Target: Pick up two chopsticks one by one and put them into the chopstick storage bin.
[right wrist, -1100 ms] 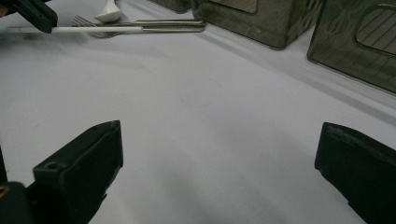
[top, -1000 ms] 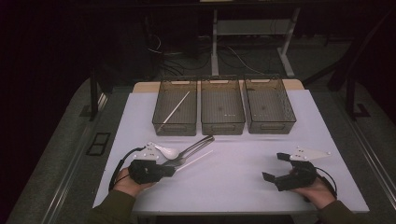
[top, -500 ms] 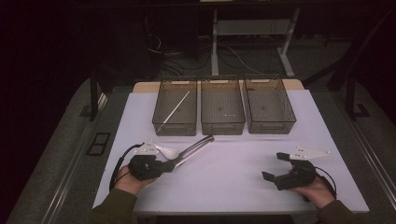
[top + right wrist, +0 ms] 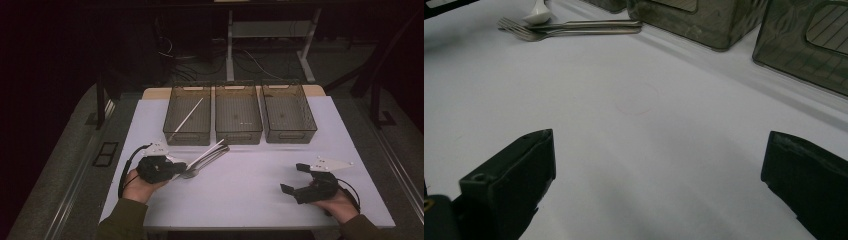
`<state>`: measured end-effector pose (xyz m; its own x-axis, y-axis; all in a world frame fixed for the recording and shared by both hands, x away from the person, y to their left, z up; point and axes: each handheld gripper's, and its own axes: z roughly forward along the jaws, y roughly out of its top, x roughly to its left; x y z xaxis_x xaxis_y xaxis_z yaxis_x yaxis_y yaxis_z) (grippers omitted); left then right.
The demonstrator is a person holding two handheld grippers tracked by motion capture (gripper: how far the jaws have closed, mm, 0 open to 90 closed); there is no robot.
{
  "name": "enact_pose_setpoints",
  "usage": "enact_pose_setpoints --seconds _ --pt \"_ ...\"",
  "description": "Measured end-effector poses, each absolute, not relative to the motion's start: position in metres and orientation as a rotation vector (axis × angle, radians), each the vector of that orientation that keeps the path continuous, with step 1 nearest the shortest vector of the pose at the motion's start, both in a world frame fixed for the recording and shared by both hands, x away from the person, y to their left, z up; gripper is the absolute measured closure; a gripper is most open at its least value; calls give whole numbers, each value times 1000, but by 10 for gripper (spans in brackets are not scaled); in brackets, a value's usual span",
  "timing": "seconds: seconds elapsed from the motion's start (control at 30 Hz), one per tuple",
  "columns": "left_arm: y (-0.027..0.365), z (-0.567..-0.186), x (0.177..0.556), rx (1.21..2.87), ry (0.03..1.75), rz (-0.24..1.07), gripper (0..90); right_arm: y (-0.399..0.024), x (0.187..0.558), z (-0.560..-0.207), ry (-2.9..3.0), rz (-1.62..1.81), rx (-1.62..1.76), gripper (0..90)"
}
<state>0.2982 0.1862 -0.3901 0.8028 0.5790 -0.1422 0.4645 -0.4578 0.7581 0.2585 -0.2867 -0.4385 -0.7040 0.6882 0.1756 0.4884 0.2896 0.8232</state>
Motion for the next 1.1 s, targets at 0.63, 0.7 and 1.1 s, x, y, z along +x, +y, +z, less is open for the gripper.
enact_pose_setpoints --seconds 0.63,0.7,1.1 --pt "185 -362 341 2057 822 261 841 -288 258 -437 2334 1385 1092 10" --pt "184 -358 348 2055 831 276 841 -288 258 -437 2334 1385 1092 10" --pt "181 -342 388 2063 899 336 841 -289 257 -437 2324 1389 1098 10"
